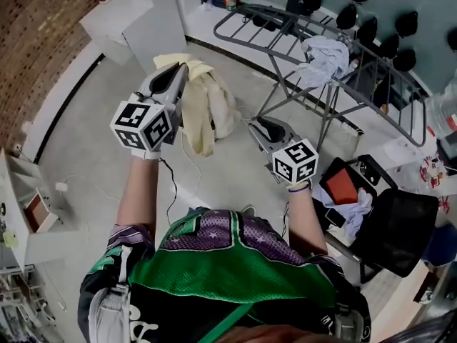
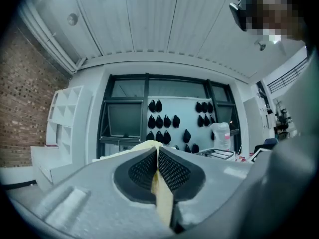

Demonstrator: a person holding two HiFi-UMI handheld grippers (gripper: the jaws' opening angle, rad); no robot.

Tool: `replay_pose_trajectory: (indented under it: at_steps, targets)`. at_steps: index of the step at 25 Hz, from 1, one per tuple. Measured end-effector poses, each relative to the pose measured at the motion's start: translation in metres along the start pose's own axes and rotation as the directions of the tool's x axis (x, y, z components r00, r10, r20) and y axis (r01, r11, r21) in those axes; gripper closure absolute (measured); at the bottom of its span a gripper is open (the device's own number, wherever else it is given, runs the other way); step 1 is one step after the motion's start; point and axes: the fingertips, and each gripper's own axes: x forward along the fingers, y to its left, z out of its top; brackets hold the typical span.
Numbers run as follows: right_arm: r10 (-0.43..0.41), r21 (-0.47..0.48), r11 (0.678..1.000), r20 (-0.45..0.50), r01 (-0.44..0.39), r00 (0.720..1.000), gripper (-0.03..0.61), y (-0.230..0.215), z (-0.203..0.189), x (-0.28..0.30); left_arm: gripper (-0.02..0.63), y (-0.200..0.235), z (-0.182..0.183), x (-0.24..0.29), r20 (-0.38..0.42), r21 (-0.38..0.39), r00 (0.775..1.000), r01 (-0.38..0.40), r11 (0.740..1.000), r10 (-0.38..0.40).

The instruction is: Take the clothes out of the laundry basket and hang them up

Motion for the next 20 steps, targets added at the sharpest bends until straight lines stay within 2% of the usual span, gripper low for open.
replay_pose_trajectory:
  at_steps: [4, 8, 10, 13, 17, 20]
  targets:
    - [-0.022, 0.068, 0.997, -0.033, 0.024, 0.999, 0.460, -0.035, -0.033, -0.020, 0.591, -0.050, 0.038, 0.037, 0.061, 0.019, 0.995, 0.077, 0.997, -0.078]
    - [-0.024, 0.219, 0.975, -0.017, 0.027, 1.000, 0.434, -0.069, -0.058, -0.040, 0.591, -0.100, 0.064, 0.069, 0.104, 0.037, 0.984, 0.145, 0.989, -0.148]
    - [-0.020, 0.319, 0.948, 0.004, 0.017, 1.000, 0.409, -0.085, -0.072, -0.052, 0.591, -0.124, 0.071, 0.082, 0.114, 0.049, 0.977, 0.174, 0.984, -0.179]
    - [0.009, 0.463, 0.886, 0.008, -0.012, 1.000, 0.379, -0.100, -0.103, -0.068, 0.591, -0.155, 0.068, 0.100, 0.099, 0.068, 0.972, 0.209, 0.975, -0.215]
    - [-0.006, 0.545, 0.839, 0.003, 0.003, 1.000, 0.341, -0.117, -0.133, -0.093, 0.591, -0.194, 0.059, 0.119, 0.080, 0.067, 0.961, 0.260, 0.963, -0.265]
    - [-0.021, 0.589, 0.808, 0.068, -0.023, 0.997, 0.339, -0.126, -0.134, -0.113, 0.591, -0.219, 0.053, 0.131, 0.068, 0.080, 0.953, 0.290, 0.954, -0.296]
